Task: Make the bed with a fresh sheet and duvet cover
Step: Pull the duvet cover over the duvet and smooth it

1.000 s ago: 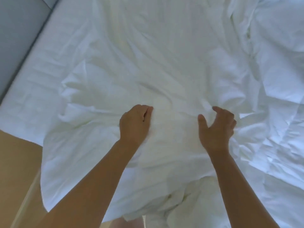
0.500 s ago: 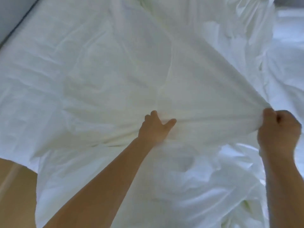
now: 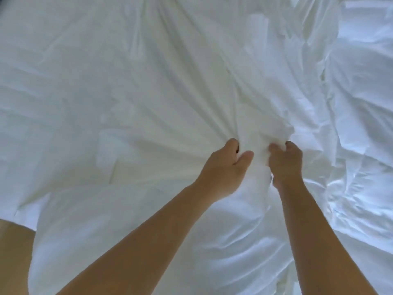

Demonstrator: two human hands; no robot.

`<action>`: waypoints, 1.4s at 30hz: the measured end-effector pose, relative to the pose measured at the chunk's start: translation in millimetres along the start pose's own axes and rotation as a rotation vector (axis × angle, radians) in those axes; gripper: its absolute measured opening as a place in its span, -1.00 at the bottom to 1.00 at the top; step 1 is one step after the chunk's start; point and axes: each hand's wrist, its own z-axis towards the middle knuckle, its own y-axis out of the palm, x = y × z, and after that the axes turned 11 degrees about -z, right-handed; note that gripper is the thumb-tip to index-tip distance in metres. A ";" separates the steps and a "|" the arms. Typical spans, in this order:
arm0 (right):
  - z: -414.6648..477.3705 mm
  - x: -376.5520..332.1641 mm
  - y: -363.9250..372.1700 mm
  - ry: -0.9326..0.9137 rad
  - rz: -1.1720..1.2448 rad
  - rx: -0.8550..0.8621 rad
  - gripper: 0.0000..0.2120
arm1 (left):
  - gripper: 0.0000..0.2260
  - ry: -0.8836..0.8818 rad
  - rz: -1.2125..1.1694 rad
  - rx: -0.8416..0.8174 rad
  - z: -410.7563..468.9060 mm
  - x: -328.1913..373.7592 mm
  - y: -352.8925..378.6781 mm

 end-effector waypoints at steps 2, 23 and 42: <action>22.3 -2.5 -30.4 0.018 0.038 0.148 -0.84 | -0.83 -0.086 -0.017 -0.041 -1.7 -19.6 0.9; -195.2 12.2 31.7 -0.063 -0.796 -0.547 -0.27 | -0.81 -0.249 0.525 -0.022 -202.7 -54.5 -128.2; -294.3 -72.8 77.4 -0.196 0.287 -0.391 -0.86 | -0.85 -0.261 -0.492 0.374 -279.5 -8.8 -280.3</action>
